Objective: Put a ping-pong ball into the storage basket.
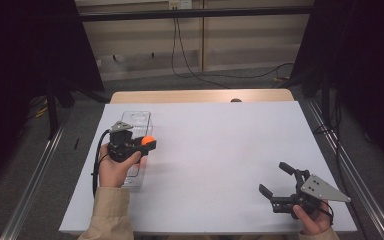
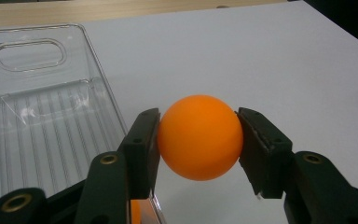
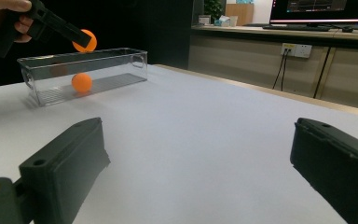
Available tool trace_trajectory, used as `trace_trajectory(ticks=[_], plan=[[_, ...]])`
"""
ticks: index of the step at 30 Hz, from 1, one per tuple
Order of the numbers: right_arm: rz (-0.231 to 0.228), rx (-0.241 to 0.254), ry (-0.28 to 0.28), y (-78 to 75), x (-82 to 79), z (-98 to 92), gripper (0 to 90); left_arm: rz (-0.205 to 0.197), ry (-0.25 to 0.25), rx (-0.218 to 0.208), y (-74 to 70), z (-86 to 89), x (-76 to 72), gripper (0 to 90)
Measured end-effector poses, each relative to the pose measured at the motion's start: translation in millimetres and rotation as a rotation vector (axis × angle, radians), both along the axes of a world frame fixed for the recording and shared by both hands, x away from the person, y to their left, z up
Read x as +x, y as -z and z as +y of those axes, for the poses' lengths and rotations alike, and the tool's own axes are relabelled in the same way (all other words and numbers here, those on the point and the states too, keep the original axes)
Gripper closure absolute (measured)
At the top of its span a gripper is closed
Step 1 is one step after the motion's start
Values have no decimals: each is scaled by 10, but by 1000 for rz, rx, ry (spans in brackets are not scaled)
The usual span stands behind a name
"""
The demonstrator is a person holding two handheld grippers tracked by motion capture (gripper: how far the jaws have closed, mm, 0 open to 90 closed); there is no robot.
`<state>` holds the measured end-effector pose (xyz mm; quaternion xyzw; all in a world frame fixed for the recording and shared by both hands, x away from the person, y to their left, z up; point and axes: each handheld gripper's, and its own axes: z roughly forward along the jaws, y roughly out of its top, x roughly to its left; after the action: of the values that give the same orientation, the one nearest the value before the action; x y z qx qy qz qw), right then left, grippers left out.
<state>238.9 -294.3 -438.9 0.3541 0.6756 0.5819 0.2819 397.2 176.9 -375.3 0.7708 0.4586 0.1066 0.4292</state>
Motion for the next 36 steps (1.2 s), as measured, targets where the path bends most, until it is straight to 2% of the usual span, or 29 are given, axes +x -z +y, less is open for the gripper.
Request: trace_trajectory(ticks=[19,36], plan=[[0,-1,-1,1,0,-1,25,-1,-13,8,8,56,7,508],[1,0,0,1,0,0,25,-3,-32,-2,4,129,10,508]])
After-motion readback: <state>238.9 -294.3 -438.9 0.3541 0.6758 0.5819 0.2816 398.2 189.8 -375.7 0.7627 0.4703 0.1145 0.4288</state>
